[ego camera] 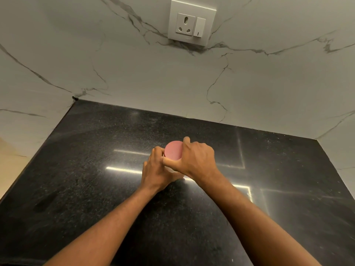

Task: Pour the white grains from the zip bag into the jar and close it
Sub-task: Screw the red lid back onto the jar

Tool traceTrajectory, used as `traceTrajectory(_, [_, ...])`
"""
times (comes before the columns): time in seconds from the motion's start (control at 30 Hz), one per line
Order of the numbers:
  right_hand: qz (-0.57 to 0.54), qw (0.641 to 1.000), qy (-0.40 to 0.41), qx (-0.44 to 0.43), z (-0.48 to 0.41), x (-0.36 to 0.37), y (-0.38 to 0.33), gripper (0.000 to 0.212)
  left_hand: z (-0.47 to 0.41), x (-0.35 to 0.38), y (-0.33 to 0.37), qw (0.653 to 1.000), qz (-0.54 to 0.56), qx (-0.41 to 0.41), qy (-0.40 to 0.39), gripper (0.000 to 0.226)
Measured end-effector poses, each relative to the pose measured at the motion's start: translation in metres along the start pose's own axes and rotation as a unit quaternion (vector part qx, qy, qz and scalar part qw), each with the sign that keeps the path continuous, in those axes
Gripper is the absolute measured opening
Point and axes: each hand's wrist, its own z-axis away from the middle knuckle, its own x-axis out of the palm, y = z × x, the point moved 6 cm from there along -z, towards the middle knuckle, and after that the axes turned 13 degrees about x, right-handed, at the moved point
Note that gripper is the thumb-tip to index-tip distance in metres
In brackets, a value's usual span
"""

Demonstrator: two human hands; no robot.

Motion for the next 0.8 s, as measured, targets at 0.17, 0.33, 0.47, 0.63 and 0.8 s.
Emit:
traceTrajectory(0.17, [-0.172, 0.973, -0.147, 0.049, 0.025, 0.031, 0.03, 0.141, 0.014, -0.001, -0.012, 0.988, 0.147, -0.024, -0.045, 0.117])
traceTrajectory(0.33, [-0.46, 0.862, -0.192, 0.094, 0.042, 0.071, 0.036, 0.12, 0.015, -0.005, -0.013, 0.98, 0.194, -0.02, -0.029, 0.09])
traceTrajectory(0.47, [-0.497, 0.852, -0.133, 0.094, 0.025, 0.074, 0.032, 0.094, -0.009, -0.017, -0.012, 0.98, 0.198, -0.008, -0.036, 0.085])
traceTrajectory(0.63, [-0.486, 0.866, -0.096, 0.071, -0.023, 0.059, 0.015, 0.095, -0.061, -0.043, -0.019, 0.983, 0.177, 0.02, -0.038, 0.087])
traceTrajectory(0.8, [-0.457, 0.882, -0.1, 0.051, -0.061, 0.062, -0.009, 0.095, -0.099, -0.056, -0.039, 0.985, 0.158, 0.008, -0.063, 0.088])
